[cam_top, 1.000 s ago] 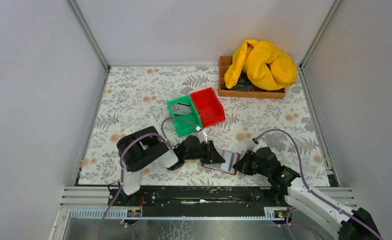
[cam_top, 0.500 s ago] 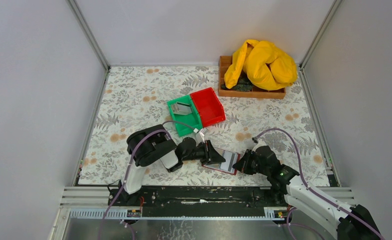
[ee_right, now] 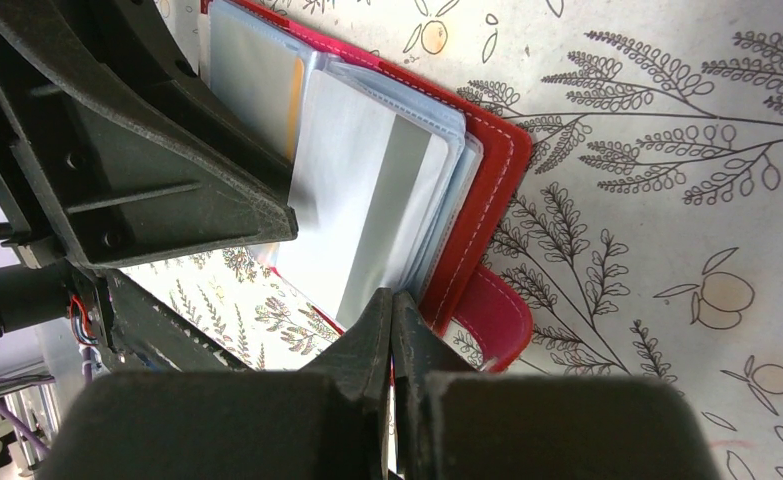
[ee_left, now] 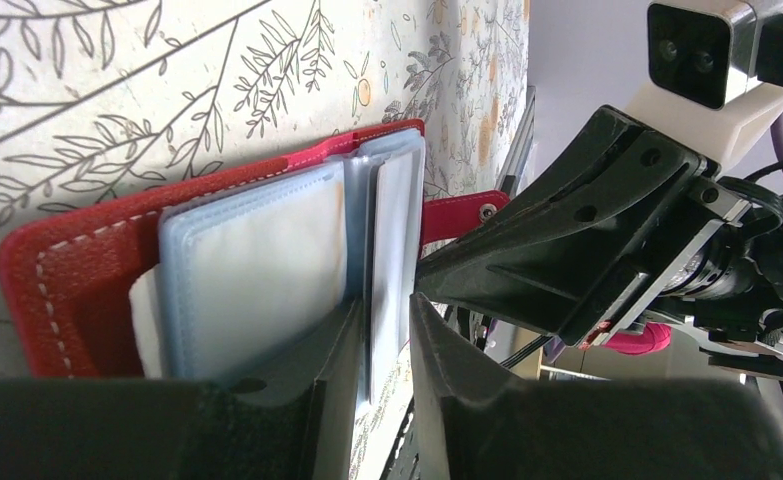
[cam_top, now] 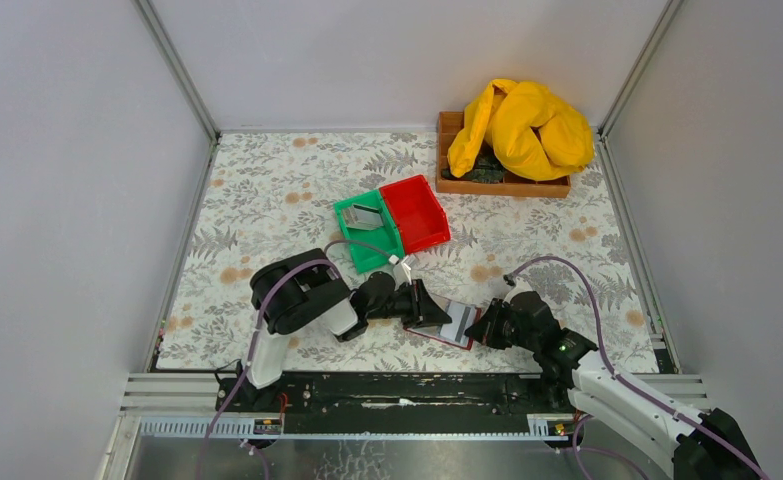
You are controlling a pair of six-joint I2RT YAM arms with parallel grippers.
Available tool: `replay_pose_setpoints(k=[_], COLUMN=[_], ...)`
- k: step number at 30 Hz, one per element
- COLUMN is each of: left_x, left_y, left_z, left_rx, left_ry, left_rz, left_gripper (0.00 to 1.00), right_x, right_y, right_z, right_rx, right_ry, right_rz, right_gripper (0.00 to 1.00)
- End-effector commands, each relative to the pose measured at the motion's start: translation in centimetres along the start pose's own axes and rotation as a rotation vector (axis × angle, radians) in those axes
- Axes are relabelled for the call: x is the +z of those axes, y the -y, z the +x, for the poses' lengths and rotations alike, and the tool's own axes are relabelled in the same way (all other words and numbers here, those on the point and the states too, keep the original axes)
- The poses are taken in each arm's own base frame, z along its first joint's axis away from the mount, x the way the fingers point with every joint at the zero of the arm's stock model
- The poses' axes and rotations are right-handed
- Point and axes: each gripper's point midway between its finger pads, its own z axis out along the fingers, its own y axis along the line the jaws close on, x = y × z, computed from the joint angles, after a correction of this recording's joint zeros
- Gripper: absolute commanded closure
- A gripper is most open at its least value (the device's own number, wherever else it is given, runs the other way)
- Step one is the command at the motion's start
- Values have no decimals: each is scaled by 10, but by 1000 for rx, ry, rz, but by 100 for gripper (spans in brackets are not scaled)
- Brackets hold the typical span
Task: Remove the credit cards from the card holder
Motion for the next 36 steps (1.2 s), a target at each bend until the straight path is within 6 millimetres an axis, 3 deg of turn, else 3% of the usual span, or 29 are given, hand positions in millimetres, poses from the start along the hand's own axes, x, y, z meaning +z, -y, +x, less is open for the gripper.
replay_pose_setpoints(k=[1,10,13,21,28,32,36], left_x=[10,-7,-5,2,-11,-13,-15], left_y=[28,65,60,18,15,14,14], left_z=[101,112,114,117,118,111,102], left_rx=[29,-71,-39,83,121,108,74], left_ry=[-363,-442,-434,-420,-419,-397,-374], left_rz=[109,329,294,44,2,8,30], left_gripper=[70,72,72,73,76,83,84], right_x=[9,8,9,4,2,2,2], right_y=[-3,-4,-3,-3,-4,-3,-2], right_z=[-12,-12,-11,-17,-22,-21,-22], right_rx=[-9,-8,-4,-16,-22,-21,-26], right_ry=[74,76,73,96,106,102,105], right_rz=[-30,-38,-35,-16,-10,-6,2], right_gripper=[100,100,100,100,100,100,100])
